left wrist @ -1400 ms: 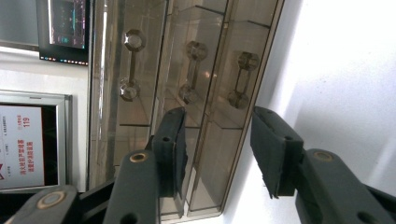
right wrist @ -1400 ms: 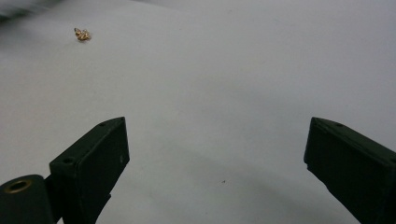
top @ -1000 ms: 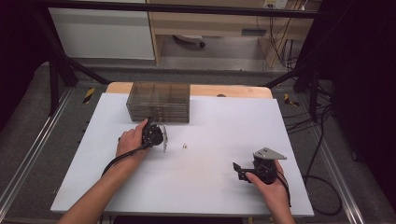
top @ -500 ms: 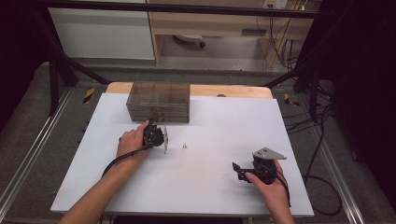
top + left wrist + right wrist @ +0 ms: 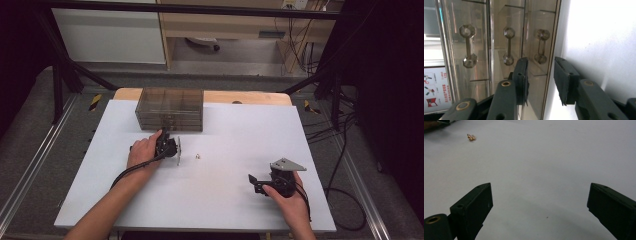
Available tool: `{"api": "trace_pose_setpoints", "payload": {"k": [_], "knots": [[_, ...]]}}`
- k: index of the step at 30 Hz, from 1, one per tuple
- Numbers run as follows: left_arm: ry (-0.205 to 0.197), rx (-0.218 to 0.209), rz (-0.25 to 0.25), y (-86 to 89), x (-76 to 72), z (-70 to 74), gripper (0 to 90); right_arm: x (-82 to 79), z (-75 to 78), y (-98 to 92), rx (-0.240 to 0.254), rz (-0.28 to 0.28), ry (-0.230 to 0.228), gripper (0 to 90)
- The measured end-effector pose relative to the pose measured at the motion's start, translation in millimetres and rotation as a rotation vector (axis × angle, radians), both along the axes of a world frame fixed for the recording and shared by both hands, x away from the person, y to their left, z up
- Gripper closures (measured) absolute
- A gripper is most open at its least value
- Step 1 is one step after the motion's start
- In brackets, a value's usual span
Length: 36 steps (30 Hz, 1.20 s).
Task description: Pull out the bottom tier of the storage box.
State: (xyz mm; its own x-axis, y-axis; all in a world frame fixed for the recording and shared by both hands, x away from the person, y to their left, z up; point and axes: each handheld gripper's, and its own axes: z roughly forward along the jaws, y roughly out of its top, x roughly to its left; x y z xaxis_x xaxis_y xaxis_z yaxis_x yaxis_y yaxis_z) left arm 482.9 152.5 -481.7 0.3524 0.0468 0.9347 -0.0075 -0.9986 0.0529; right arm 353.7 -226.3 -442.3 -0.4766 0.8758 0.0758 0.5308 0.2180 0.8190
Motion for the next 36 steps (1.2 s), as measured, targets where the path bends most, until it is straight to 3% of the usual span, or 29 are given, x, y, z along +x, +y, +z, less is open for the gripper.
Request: {"api": "trace_pose_setpoints", "payload": {"k": [36], "knots": [[-0.010,-0.001,-0.004,1.5,9.8,-8.5,71.1,3.1,-3.6,1.7,-0.016,0.012,0.010,7.2]]}}
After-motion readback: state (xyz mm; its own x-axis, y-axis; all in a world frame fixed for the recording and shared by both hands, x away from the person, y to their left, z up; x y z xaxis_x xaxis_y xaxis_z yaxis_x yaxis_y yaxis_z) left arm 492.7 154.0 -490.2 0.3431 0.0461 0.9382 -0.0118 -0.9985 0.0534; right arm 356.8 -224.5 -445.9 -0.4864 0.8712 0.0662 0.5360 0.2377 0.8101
